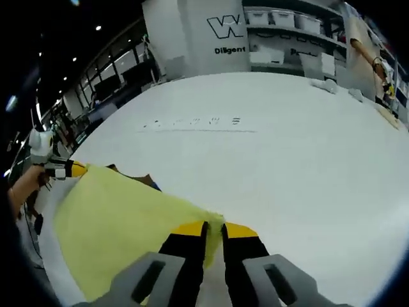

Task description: Fold the garment on the visible template until the final outline fits inside the template.

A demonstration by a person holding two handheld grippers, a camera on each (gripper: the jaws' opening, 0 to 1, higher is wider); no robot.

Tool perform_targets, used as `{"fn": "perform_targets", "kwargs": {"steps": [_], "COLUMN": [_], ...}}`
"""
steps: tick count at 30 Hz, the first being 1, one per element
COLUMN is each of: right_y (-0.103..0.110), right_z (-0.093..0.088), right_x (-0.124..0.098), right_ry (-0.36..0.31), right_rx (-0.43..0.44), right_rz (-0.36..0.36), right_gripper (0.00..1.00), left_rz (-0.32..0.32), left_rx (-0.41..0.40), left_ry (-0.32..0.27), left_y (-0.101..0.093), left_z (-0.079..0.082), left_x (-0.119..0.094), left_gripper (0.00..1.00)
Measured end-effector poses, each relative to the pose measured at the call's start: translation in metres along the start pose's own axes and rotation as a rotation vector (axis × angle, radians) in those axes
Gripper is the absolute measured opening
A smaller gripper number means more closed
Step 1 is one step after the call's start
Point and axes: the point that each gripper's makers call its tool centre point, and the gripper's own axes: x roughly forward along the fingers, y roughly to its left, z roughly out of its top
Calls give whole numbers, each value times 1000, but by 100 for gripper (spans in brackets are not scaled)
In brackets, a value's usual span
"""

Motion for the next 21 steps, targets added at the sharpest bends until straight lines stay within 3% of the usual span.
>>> {"fn": "perform_targets", "kwargs": {"steps": [7,10,13,15,21], "right_y": [6,12,21,26,41], "right_z": [4,4,5,3,-5], "right_x": [-9,-13,-19,-23,-35], "right_ry": [-23,-24,-42,-38,-17], "right_rx": [59,81,121,120,80], "right_rz": [31,56,93,105,146], "right_gripper": [20,30,48,57,69], "left_rz": [-21,-30,-42,-52,-67], "left_rx": [-36,-36,-34,-37,-16], "left_ry": [-31,-35,-46,-53,-63], "left_y": [-3,-4,-8,-12,-21], "left_z": [9,12,12,12,8], "left_x": [-13,-18,-26,-31,-46], "left_gripper": [24,33,38,43,59]}}
